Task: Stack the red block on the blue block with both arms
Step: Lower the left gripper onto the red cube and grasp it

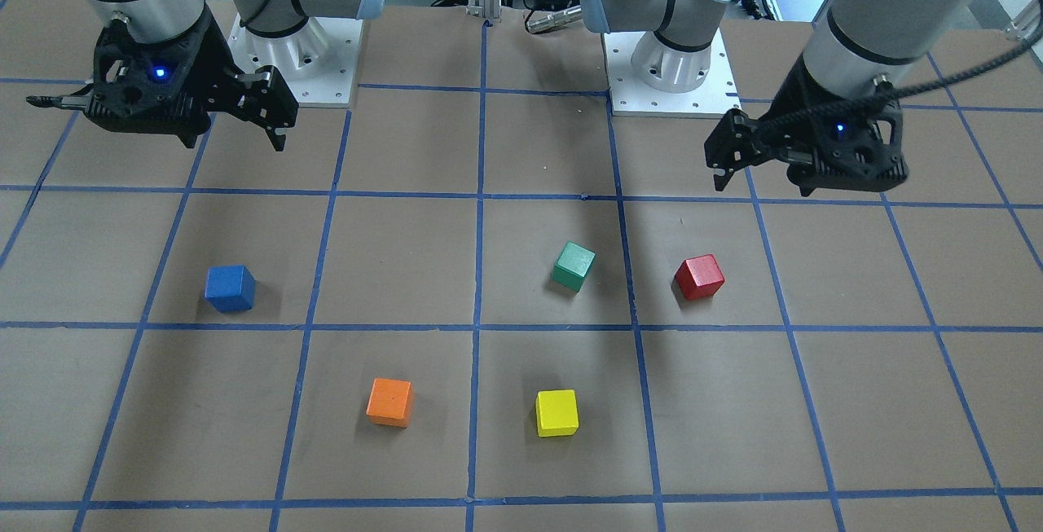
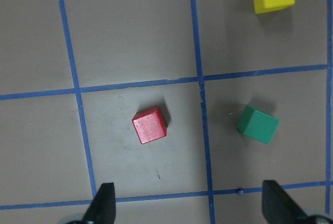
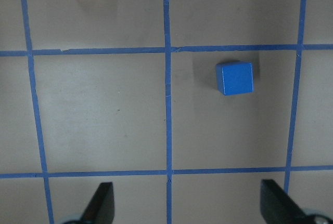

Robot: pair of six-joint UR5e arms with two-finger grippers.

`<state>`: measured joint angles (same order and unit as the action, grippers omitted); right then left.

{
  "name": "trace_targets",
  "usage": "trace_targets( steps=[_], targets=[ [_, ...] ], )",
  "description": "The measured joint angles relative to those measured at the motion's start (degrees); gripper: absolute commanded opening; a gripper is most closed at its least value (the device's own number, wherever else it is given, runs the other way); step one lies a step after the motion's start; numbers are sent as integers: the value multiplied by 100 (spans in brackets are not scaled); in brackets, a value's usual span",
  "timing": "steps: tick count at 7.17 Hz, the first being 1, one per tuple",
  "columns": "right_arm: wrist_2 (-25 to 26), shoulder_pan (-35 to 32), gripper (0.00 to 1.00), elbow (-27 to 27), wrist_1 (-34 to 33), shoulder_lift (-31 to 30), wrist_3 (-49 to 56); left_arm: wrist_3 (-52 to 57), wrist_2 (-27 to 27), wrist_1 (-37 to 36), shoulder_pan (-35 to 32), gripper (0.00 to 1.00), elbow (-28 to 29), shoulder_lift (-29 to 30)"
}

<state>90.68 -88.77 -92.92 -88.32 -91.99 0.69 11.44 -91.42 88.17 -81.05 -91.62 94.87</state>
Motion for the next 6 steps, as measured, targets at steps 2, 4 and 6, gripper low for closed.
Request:
trace_targets(
  steps=[2,4,6],
  targets=[
    [1,0,100,-6,11,3,14,215,-13,-1394,178,100,-1024,210],
    [-1,0,100,-7,15,7,16,266,7,-2858,404,100,-2134,433],
    [-6,0,100,-7,-9,7,13,51,31,-3723,450,100,-2858,638]
  ],
)
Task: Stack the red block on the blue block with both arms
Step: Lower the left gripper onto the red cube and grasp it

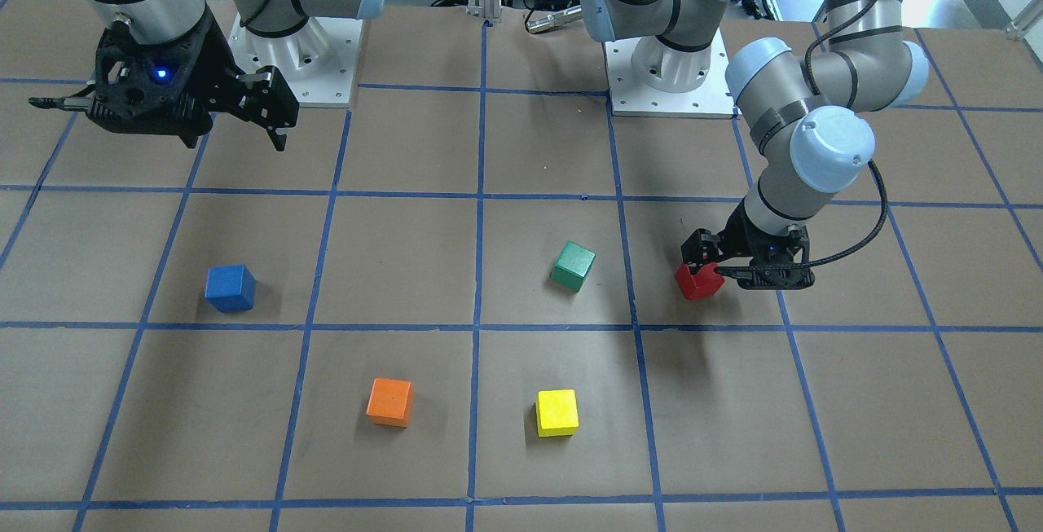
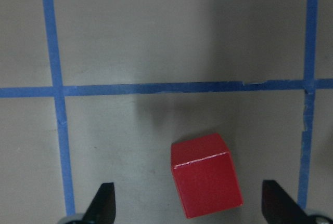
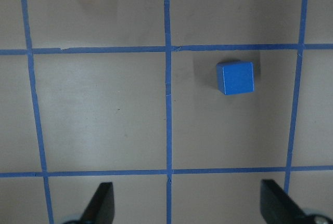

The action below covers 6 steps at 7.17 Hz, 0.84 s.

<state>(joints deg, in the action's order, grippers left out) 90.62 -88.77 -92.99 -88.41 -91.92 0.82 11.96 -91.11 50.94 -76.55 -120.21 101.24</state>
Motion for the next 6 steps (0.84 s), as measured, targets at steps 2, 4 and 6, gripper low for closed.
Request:
trace_targets(
  steps=[2,4,6],
  targets=[
    [1,0,100,0,-14,-1,-15,-255,14,-427,-8,54,-246,239],
    [1,0,100,0,-18,-1,-9,-381,17,-507,-26,0,-257,352],
    [1,0,100,2,-12,-4,-10,-410,28,-403,-79,0,-101,289]
  ],
)
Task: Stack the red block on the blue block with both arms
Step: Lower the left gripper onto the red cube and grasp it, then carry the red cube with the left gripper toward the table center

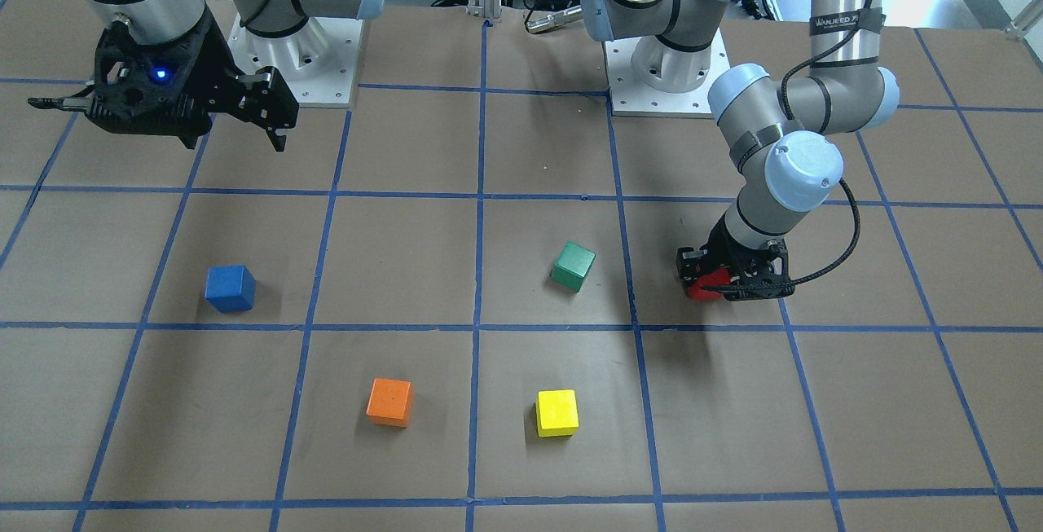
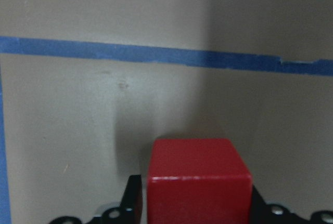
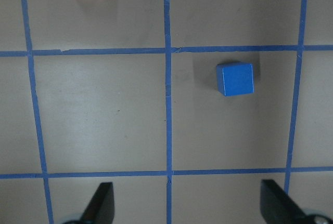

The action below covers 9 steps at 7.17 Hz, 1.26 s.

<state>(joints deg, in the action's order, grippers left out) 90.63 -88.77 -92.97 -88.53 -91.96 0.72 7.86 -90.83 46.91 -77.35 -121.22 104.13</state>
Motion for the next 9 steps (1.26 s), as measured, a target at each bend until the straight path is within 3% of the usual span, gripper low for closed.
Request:
trace_targets(
  steps=[2,4,6,9],
  targets=[
    [-7,0,100,6,-21,8,-18,-12,67,774,-327,0,700,-145],
    [-1,0,100,2,-24,10,-16,-398,334,1362,-1123,0,1648,-29],
    [-9,0,100,3,-25,4,-24,-1480,625,1420,-2001,0,2299,373],
    [-37,0,100,7,-52,24,-45,-3000,638,1250,-3029,0,3030,1223]
  ],
)
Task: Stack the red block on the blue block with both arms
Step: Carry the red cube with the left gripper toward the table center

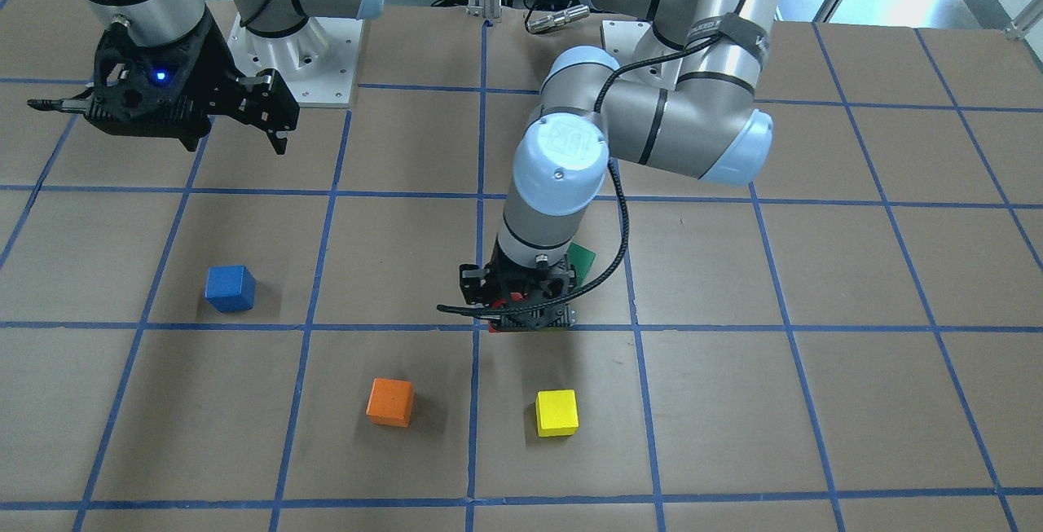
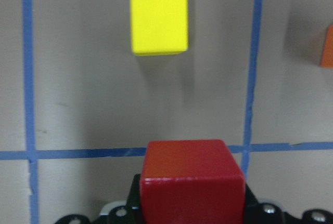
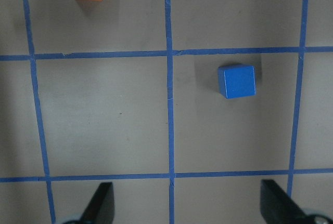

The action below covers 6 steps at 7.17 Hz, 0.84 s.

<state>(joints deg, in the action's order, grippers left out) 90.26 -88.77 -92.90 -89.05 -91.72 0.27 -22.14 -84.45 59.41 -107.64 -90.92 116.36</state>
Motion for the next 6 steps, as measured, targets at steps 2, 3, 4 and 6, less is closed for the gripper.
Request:
trace_targets(
  steps=[2,3,4,6],
  targets=[
    [2,0,100,-2,-6,10,-7,-419,-116,-283,-246,0,215,553],
    [3,0,100,0,-7,11,-7,-480,-199,-346,-287,0,243,734],
    [-3,0,100,0,-31,12,0,-510,-243,-370,-306,0,263,863],
    [-11,0,100,-6,-94,17,8,-518,-309,-353,-399,0,257,958]
  ],
)
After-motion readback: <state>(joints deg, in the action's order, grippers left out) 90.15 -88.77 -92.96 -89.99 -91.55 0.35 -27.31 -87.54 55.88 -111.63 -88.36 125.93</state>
